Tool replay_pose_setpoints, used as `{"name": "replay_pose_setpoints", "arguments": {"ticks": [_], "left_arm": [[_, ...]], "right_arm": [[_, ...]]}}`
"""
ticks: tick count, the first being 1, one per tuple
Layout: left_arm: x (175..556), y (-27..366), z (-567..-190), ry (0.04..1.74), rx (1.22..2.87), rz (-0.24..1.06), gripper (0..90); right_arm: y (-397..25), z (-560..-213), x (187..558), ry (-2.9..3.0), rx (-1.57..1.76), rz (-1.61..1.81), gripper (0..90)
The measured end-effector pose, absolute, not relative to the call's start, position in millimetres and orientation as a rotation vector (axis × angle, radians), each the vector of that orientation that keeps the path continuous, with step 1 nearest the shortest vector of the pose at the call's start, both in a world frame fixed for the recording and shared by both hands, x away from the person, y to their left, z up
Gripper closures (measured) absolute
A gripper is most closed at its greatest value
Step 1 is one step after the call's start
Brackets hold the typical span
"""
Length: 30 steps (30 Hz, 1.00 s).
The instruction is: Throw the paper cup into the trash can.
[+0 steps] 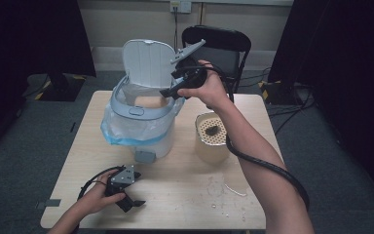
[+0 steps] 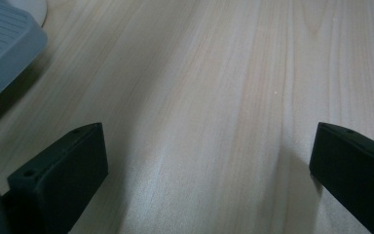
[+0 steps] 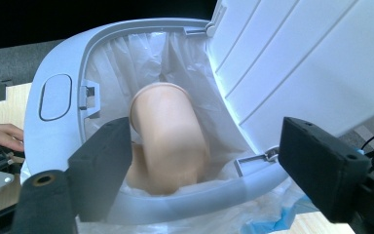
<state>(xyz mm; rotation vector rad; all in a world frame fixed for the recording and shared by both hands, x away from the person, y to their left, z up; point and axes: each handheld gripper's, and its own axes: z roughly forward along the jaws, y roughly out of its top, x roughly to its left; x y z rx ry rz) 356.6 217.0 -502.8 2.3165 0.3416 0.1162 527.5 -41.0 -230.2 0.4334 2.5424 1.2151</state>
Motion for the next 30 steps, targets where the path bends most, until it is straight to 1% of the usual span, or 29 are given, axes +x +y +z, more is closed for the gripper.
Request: {"name": "replay_pose_setpoints", "arguments": {"ticks": [13, 22, 28, 30], "left_arm": [[356.7, 217.0, -502.8, 0.341, 2.317, 0.114, 0.0], [357.2, 217.6, -502.3, 0.333, 2.325, 0.11, 0.0], [357.3, 217.7, -502.7, 0.33, 2.32, 0.108, 0.0], [357.4, 217.8, -502.7, 0.329, 2.321, 0.108, 0.0]], "right_arm": [[-64.3, -234.9, 546.0, 2.469, 0.541, 1.207, 21.6], [-58.0, -240.4, 566.9, 2.453, 0.566, 1.228, 22.9], [-47.1, -238.4, 569.9, 2.451, 0.519, 1.287, 25.1], [-42.2, -237.2, 568.5, 2.449, 0.51, 1.273, 21.2]]}}
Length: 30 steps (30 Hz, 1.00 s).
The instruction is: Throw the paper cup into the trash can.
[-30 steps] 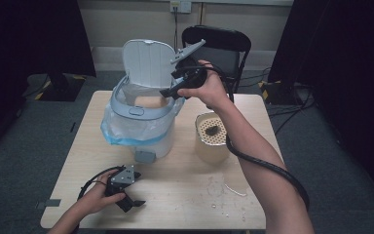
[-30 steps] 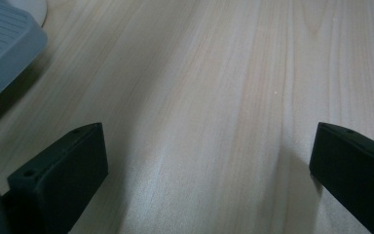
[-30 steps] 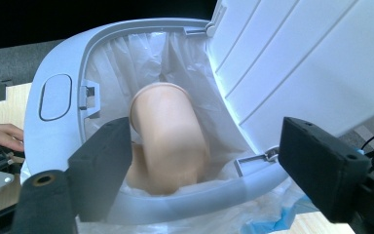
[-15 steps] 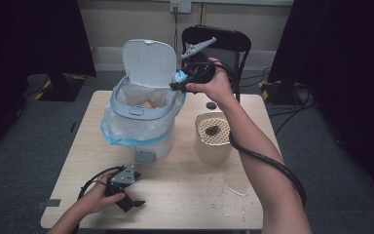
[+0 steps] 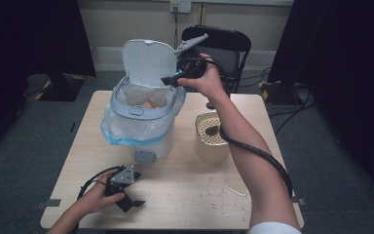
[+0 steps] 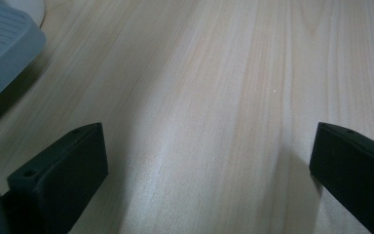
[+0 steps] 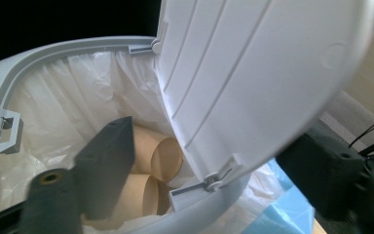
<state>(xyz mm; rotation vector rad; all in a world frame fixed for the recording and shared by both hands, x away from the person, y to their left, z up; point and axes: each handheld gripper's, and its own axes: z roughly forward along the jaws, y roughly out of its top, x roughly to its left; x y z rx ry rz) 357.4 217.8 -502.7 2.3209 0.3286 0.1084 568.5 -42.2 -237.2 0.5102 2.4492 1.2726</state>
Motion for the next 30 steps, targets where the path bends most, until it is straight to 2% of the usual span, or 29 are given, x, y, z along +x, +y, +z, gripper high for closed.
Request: {"name": "replay_pose_setpoints", "arguments": {"ticks": [9, 22, 30], "left_arm": [[357.2, 217.7, -502.7, 0.33, 2.321, 0.112, 0.0], [357.3, 217.8, -502.5, 0.33, 2.321, 0.113, 0.0], [357.2, 217.9, -502.5, 0.331, 2.323, 0.112, 0.0]], "right_arm": [[-47.1, -229.1, 551.8, 2.447, 0.409, 1.323, 27.7], [-43.1, -230.8, 524.0, 2.51, 0.259, 1.254, 26.2], [-43.5, -235.4, 518.4, 2.561, 0.233, 1.331, 26.7]]}}
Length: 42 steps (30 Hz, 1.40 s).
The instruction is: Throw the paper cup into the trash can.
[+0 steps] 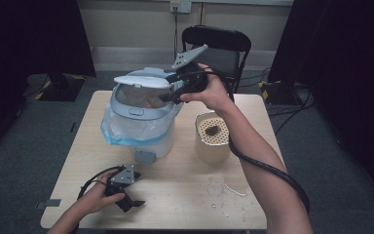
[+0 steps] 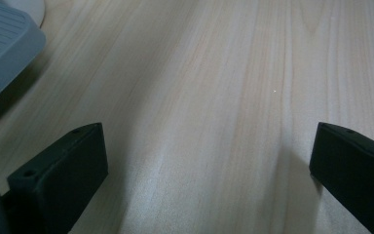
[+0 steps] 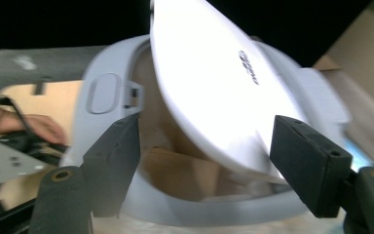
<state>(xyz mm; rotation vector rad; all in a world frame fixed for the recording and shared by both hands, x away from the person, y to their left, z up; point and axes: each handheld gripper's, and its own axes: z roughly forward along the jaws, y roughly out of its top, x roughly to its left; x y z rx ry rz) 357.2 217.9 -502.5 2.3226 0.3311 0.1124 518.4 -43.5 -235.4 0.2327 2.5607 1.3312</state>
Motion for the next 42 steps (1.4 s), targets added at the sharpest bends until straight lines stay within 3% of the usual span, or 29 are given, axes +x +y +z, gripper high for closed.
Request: {"name": "replay_pose_setpoints", "arguments": {"ticks": [6, 12, 19, 22, 35, 42], "left_arm": [[357.5, 218.0, -502.4, 0.326, 2.323, 0.119, 0.0], [357.5, 218.0, -502.3, 0.327, 2.323, 0.119, 0.0], [357.5, 218.0, -502.3, 0.326, 2.324, 0.119, 0.0], [357.5, 218.0, -502.3, 0.326, 2.324, 0.118, 0.0], [357.3, 217.8, -502.6, 0.33, 2.321, 0.114, 0.0], [357.1, 217.8, -502.6, 0.331, 2.321, 0.113, 0.0]], "right_arm": [[-39.1, -243.2, 514.4, 2.653, 0.235, 1.412, 27.7], [-32.7, -245.9, 511.9, 2.72, 0.232, 1.446, 34.8], [-29.7, -252.1, 515.9, 2.752, 0.352, 1.442, 66.2], [-28.4, -252.6, 516.5, 2.716, 0.393, 1.43, 73.1], [-8.7, -251.8, 518.4, 2.701, 0.377, 1.338, 89.7], [-2.3, -253.5, 516.1, 2.692, 0.355, 1.355, 90.0]]}}
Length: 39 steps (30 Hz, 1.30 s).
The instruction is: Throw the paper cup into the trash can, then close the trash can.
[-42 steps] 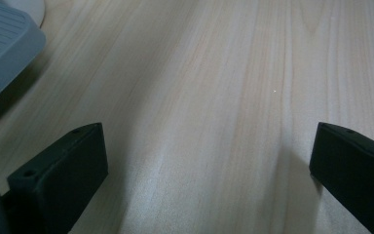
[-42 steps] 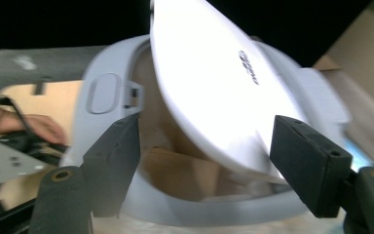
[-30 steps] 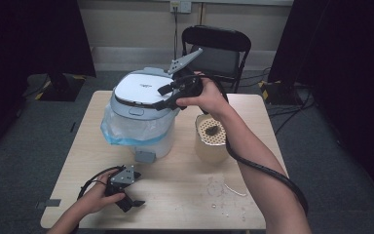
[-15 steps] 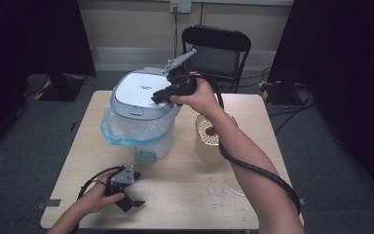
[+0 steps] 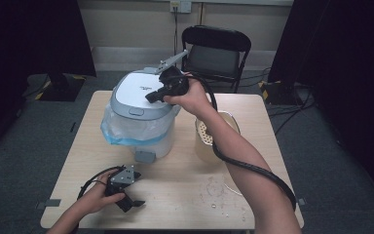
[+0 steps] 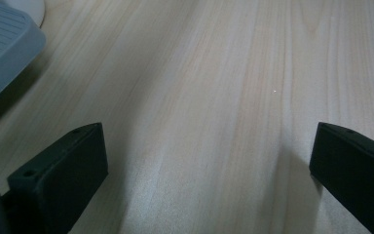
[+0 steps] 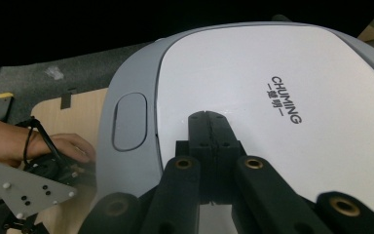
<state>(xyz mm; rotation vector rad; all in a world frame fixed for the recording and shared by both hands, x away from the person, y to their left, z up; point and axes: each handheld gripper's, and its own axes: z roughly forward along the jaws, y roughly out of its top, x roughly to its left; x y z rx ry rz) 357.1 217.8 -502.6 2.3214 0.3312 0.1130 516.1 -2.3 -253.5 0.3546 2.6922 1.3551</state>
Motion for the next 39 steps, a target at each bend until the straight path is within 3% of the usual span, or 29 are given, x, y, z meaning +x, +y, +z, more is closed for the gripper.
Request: {"name": "replay_pose_setpoints", "arguments": {"ticks": [6, 11, 13, 15, 17, 20, 23, 39], "left_arm": [[357.2, 217.8, -502.6, 0.332, 2.321, 0.112, 0.0], [357.3, 217.9, -502.6, 0.331, 2.322, 0.112, 0.0], [357.5, 218.0, -502.3, 0.326, 2.324, 0.119, 0.0], [357.6, 218.0, -502.3, 0.325, 2.322, 0.119, 0.0], [357.6, 218.0, -502.4, 0.326, 2.324, 0.12, 0.0], [357.6, 218.0, -502.3, 0.325, 2.323, 0.12, 0.0], [357.7, 217.9, -502.4, 0.324, 2.322, 0.121, 0.0], [358.2, 218.2, -502.3, 0.318, 2.324, 0.12, 0.0]], "right_arm": [[-5.3, -255.2, 512.4, 2.673, 0.349, 1.377, 86.3], [-13.5, -253.9, 513.0, 2.631, 0.429, 1.372, 58.5], [-19.4, -253.8, 513.1, 2.622, 0.439, 1.358, 54.8], [-26.9, -252.6, 512.8, 2.617, 0.477, 1.356, 44.4], [-33.7, -250.0, 511.6, 2.617, 0.472, 1.334, 41.9], [-44.3, -245.1, 508.8, 2.58, 0.504, 1.325, 27.0], [-53.5, -243.9, 505.8, 2.569, 0.508, 1.317, 18.2], [-97.3, -258.2, 478.1, 2.594, 0.518, 1.271, 14.5]]}}
